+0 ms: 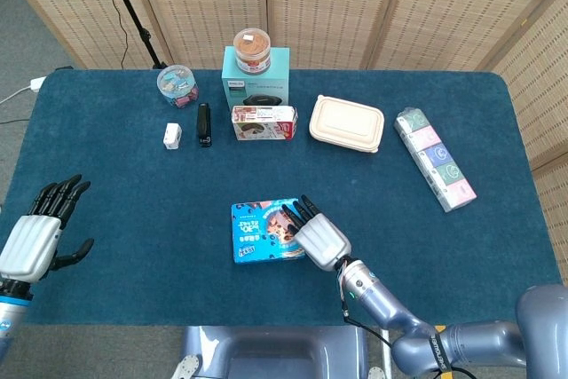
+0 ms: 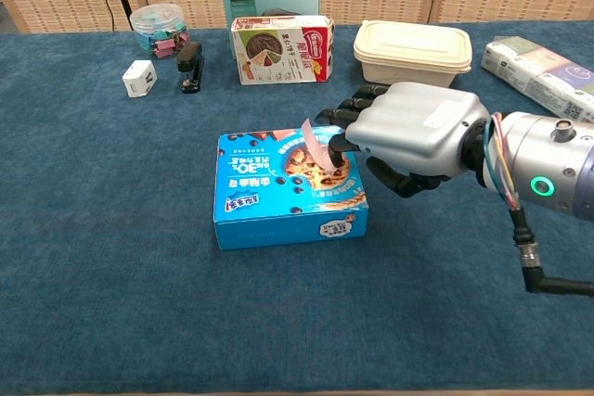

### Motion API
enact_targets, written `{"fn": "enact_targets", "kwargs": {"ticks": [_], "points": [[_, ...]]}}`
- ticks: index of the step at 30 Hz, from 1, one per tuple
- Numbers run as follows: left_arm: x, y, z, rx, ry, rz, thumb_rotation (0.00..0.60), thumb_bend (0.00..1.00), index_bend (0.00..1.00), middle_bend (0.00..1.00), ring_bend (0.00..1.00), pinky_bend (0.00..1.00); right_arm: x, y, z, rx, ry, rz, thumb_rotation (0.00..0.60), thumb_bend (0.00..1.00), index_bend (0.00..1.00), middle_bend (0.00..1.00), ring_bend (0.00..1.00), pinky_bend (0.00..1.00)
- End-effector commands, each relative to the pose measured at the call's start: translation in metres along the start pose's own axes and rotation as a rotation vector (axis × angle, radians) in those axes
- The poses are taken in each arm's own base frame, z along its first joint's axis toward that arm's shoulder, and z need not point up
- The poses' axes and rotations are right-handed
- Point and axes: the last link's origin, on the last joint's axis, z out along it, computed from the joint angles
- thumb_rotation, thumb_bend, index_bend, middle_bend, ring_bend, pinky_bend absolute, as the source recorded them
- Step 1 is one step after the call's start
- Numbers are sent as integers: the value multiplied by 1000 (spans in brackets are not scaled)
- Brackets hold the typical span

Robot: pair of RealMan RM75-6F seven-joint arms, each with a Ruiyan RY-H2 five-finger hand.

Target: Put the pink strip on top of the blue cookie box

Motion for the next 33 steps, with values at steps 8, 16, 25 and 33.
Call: {"fn": "enact_targets", "kwargs": {"ticks": [8, 16, 25, 33], "points": [[1, -1, 0, 1, 1, -6, 600, 299, 0, 0, 0, 0, 0, 1, -1, -5, -6, -13, 600, 840, 288, 0, 0, 0], [0, 0, 0, -3, -2, -14, 600, 299, 0, 0, 0, 0, 8, -18, -3, 50, 23, -3, 600, 839, 289, 0, 0, 0], [-1, 1, 1, -8, -5, -22, 600, 300, 0, 0, 0, 0, 6, -8, 1, 12, 8, -26, 600, 840, 292, 0, 0, 0], [-1, 3, 1, -12, -7, -20, 600, 300, 0, 0, 0, 0, 0, 7, 5, -42, -16, -24, 600, 840, 303, 0, 0, 0]]}}
